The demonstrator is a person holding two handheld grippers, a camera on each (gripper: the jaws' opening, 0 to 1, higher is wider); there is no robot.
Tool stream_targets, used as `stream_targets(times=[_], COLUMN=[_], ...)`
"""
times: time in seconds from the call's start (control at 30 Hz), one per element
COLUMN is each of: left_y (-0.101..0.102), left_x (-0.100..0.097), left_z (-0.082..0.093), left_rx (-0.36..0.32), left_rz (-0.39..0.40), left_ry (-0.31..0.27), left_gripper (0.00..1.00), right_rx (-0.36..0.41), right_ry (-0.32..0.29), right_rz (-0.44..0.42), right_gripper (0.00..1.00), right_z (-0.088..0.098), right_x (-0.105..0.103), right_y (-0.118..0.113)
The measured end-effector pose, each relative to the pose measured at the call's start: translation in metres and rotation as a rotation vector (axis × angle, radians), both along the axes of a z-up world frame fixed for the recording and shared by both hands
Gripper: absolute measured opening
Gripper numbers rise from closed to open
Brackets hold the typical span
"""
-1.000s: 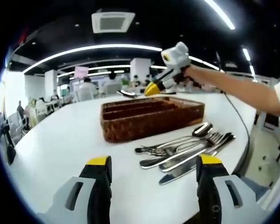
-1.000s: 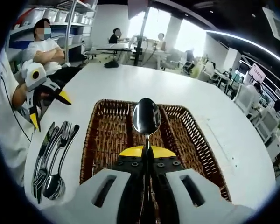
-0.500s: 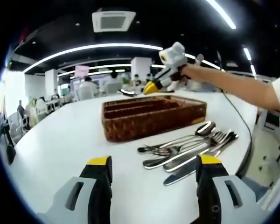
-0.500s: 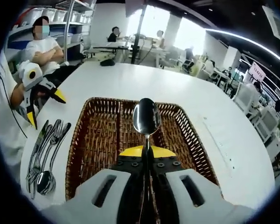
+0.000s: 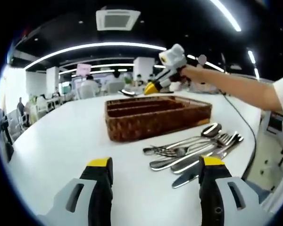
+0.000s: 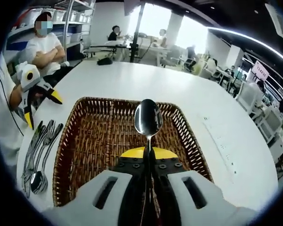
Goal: Arrange the knives, forks, and spoons in their matching storage slots by inserting each utensil handle-first until every utensil is classified and aligned in the correct compartment
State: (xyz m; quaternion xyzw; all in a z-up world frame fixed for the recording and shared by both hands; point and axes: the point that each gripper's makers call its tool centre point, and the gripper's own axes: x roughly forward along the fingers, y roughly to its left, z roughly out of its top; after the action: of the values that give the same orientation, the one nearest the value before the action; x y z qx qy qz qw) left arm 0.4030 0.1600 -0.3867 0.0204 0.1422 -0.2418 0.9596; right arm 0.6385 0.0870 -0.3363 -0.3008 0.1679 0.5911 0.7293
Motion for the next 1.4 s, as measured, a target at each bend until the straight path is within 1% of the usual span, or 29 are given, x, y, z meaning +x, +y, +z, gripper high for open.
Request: stream_targets(times=[0.37,0.47,0.57,0.8,0.97,1.2,1.4], left_y=[-0.001,-0.001,-0.001,0.001,0.001,0.003,0.004], left_x=[0.002,0.003,0.002,0.004,0.005,0.007,0.008], left_z=[-0.005,-0.006,-0.007,-0.008,-0.009,-0.012,-0.012], left_rx=[0.000,-0.004,0.001,0.005,0.008,0.008,0.009], left_rz=[-0.012,-0.016,-0.013,-0.014,-0.015,-0.012,-0.009], left_ry=[0.008,0.013,0.017,0.022,0.023,0.027,0.027], left_gripper=[0.73,0.73,0.73,0.72,0.72,0.71,0.71], right_rx=[-0.035,-0.037,-0.061,-0.064,-0.089,-0.093,-0.132], right_ry=[0.003,0.010,0.002,-0.001,-0.008,-0.010,-0.007], right_rz=[0.008,0.010,0.020,0.023,0.028,0.028,0.033], right_gripper=[0.03,0.03,0.03,0.03,0.03,0.03,0.03], right_z=[-0.008,-0.012,-0.017,-0.015,-0.018,-0.021,-0.035], right_x=[0.017,0.019,0.021,0.026,0.031,0.039,0.045], right_y=[0.006,0.007,0.006,0.007,0.012,0.015,0.015])
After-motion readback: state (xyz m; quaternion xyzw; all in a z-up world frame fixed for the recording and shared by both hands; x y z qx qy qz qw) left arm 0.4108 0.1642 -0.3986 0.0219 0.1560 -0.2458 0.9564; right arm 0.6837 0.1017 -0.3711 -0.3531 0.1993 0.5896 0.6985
